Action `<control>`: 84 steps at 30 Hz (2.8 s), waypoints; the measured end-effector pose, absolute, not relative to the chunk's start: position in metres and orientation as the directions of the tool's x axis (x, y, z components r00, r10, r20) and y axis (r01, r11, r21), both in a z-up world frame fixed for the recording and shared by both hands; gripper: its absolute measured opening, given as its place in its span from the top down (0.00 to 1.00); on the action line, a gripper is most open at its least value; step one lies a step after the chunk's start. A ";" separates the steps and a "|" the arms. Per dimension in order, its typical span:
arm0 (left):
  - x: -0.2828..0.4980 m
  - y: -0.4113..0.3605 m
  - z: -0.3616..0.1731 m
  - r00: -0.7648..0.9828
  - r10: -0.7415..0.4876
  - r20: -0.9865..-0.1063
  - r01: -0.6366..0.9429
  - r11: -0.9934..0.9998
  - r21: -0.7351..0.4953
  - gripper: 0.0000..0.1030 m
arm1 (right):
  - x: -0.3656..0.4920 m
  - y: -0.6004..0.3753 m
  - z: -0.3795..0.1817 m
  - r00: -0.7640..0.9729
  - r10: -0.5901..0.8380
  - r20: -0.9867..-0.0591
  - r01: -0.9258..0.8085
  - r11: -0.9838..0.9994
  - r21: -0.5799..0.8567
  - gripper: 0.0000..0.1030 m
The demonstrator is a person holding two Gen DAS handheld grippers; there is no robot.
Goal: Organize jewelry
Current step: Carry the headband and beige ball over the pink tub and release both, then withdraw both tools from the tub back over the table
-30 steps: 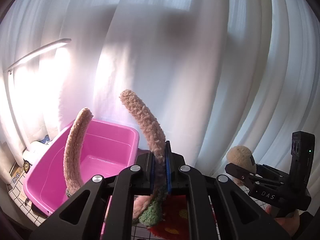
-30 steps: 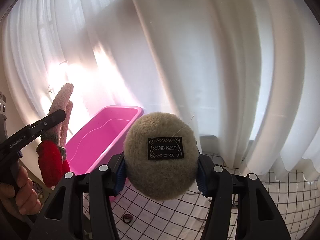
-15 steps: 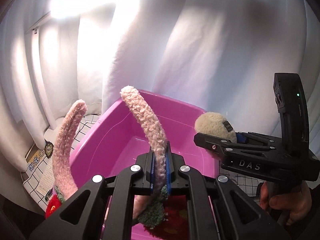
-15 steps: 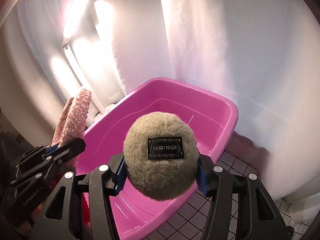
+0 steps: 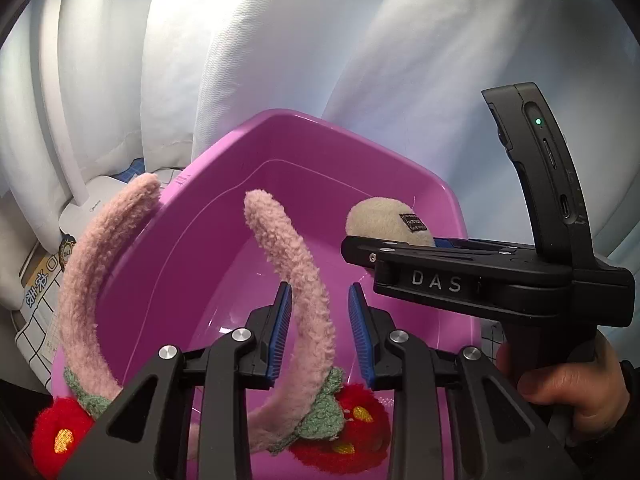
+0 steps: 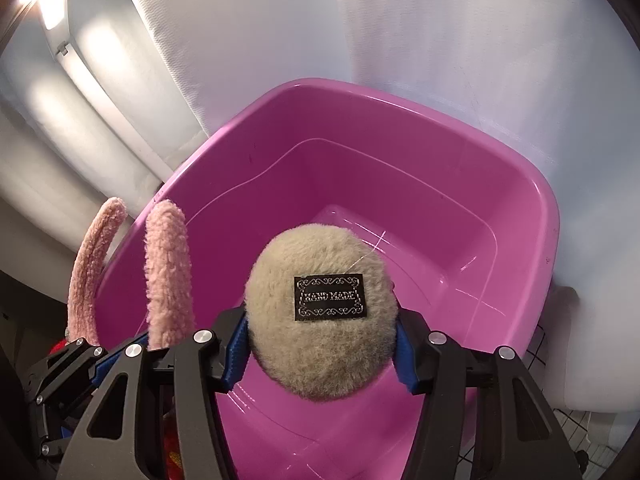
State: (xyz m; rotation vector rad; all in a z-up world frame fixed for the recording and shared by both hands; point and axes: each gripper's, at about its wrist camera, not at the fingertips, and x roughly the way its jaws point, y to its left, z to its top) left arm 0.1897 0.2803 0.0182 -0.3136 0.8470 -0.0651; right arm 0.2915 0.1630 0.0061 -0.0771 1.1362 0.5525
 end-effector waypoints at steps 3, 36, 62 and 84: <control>0.186 0.281 0.024 0.679 -0.143 -0.720 -0.095 0.956 -0.279 0.24 | 0.295 0.157 0.006 0.309 0.368 -0.877 -0.427 0.878 0.218 0.36; 0.117 0.293 0.054 0.712 0.007 -0.703 -0.189 0.965 -0.182 0.07 | 0.247 0.144 0.036 0.403 0.356 -0.843 -0.460 0.875 0.150 0.33; 0.037 0.214 0.071 0.722 -0.112 -0.683 -0.098 0.960 -0.261 0.06 | 0.089 0.008 0.059 0.584 0.361 -0.727 -0.390 0.910 0.139 0.30; 0.006 0.078 0.005 0.608 -0.231 -0.760 0.157 0.973 -0.170 0.06 | -0.054 -0.212 -0.009 0.618 0.060 -0.784 0.079 0.987 0.137 0.30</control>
